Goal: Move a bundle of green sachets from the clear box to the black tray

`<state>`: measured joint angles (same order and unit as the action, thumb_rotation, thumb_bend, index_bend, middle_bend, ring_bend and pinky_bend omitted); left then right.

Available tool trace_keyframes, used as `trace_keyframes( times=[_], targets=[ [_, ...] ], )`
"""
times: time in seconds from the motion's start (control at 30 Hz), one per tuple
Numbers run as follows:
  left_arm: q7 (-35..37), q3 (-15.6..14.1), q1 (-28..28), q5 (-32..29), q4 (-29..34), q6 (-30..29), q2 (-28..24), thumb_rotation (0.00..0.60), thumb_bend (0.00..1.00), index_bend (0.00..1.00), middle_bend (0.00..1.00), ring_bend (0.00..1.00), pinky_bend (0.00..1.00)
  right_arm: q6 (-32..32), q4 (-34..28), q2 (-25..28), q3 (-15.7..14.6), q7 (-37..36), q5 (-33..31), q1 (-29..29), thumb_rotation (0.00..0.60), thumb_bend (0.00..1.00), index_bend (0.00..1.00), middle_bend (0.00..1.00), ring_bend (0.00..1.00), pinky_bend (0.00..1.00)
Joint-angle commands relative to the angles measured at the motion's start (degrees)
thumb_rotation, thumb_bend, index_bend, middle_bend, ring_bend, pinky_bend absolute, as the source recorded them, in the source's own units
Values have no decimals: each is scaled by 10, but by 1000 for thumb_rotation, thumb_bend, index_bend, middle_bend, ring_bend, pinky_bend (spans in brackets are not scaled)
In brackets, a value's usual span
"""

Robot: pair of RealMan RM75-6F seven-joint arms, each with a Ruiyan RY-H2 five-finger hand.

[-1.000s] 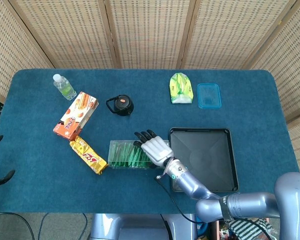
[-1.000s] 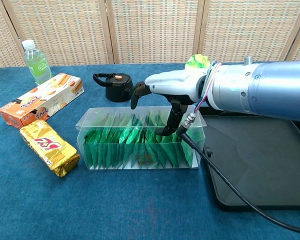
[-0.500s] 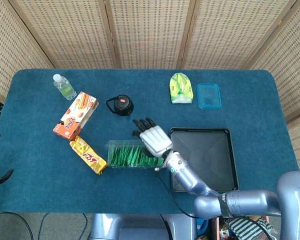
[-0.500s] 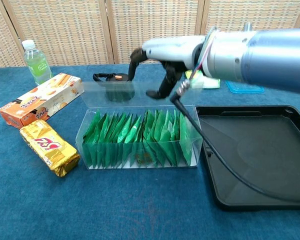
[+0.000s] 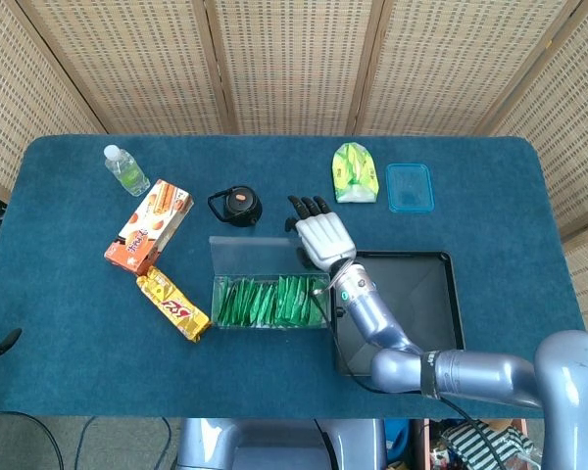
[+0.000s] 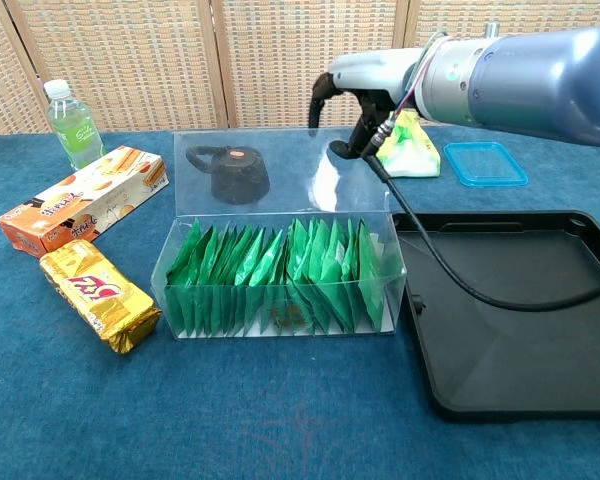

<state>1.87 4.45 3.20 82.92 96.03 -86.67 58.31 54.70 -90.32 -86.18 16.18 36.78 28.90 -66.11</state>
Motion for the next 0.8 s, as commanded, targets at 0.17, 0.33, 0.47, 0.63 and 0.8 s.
trace_keyframes(
  times=[0.17,0.33,0.47,0.63,0.8],
  targets=[
    [-7,-1,3,-2,0,5,3,600,229,0,0,0,0,-18,25,-4,-6,7,-33,-11,600,654,346,0,0,0],
    [-9,1,4,-6,-1,7,4,600,228,0,0,0,0,-15,9,6,-5,-40,42,10,600,571,249,0,0,0],
    [-11,1,5,-7,-2,10,4,600,228,0,0,0,0,27,16,3,-11,-98,176,40,600,251,1,0,0,0],
    [-13,0,7,-7,-1,12,5,600,228,0,0,0,0,54,45,-11,-23,-177,301,62,600,209,0,0,0,0],
    [-17,0,7,-8,-2,12,7,600,228,0,0,0,0,45,46,-9,-47,-223,385,70,600,216,77,0,0,0]
  ],
)
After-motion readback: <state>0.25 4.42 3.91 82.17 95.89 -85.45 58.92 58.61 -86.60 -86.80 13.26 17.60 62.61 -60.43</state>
